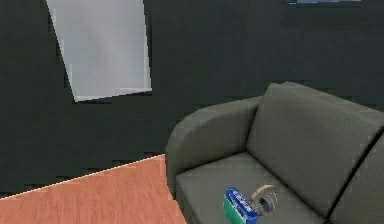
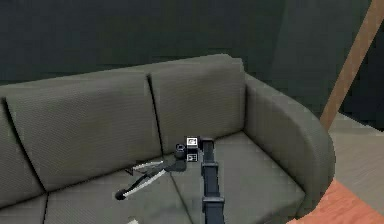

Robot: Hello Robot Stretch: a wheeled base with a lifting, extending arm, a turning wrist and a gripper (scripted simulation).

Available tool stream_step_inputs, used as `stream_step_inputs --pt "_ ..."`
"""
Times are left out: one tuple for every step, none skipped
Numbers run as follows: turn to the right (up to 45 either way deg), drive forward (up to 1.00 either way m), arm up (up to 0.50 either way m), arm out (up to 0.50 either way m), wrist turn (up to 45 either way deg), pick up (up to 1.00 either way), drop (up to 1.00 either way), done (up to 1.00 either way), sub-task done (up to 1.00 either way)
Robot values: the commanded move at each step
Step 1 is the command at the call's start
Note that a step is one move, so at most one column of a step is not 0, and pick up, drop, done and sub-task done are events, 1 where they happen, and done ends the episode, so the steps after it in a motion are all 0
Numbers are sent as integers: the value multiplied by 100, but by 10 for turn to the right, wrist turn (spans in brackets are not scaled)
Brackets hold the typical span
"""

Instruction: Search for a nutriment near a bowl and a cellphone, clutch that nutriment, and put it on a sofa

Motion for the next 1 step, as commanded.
stream_step_inputs --pt "0 0 0 -8 0 0 0 0 0"
